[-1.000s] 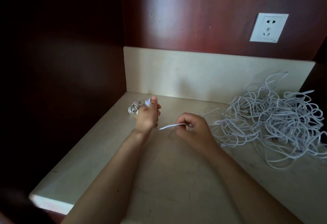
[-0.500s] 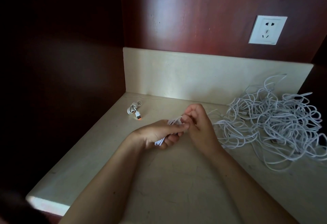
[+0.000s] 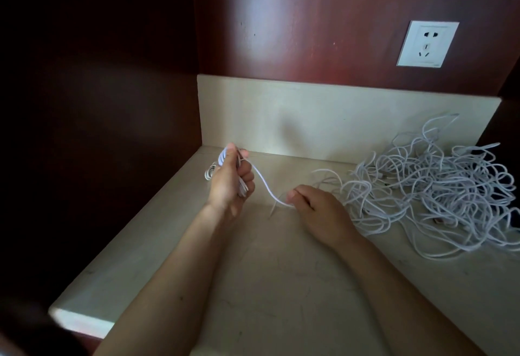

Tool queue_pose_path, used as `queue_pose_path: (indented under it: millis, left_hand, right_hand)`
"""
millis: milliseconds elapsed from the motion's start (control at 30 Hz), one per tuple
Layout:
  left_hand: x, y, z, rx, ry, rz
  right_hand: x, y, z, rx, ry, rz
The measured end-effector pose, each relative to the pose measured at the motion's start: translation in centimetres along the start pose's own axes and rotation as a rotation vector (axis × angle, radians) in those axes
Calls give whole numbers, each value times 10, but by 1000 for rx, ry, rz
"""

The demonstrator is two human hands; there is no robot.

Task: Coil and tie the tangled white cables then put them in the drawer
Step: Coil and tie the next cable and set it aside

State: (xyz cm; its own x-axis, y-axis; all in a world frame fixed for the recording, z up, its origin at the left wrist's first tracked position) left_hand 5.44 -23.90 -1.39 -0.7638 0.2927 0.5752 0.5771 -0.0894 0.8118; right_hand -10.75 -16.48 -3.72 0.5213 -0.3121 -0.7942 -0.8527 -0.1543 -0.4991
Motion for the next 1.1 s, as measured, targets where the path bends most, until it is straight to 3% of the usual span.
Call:
queue_pose_path:
  millis: [133, 267, 500, 700, 833, 1000, 1100]
  left_hand:
    - [-8, 1, -3, 25, 63, -177]
    - [3, -6, 0, 6, -54, -319]
    - [23, -17, 8, -53, -272, -497]
    - [28, -21, 16, -173, -410, -593]
    - [37, -31, 29, -253, -543, -715]
    - [41, -27, 39, -314, -624, -741]
    - [41, -28, 40, -290, -651, -871]
  right_hand:
    - [-3, 4, 0, 67, -19, 5]
    - [-8, -3, 2, 77, 42, -46]
    - [1, -26, 1, 76, -26, -582]
    - [-19, -16, -3, 202, 153, -783]
    - [-22, -20, -1, 294, 66, -1013]
    - [-22, -19, 2, 304, -77, -973]
    - [-22, -20, 3, 299, -112, -1011]
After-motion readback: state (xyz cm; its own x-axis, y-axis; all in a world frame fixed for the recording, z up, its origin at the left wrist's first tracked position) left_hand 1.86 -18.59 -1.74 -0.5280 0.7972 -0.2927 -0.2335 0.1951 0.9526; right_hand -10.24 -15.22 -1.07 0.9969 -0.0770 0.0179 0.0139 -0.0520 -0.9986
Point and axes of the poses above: each hand's wrist, its own z-axis away from the middle knuckle, its own x-axis out of the palm, y = z × x, the point moved 5 cm from there along -z, towards the middle knuckle, and after that the axes turned 4 degrees about -y, right-handed, at the moved point
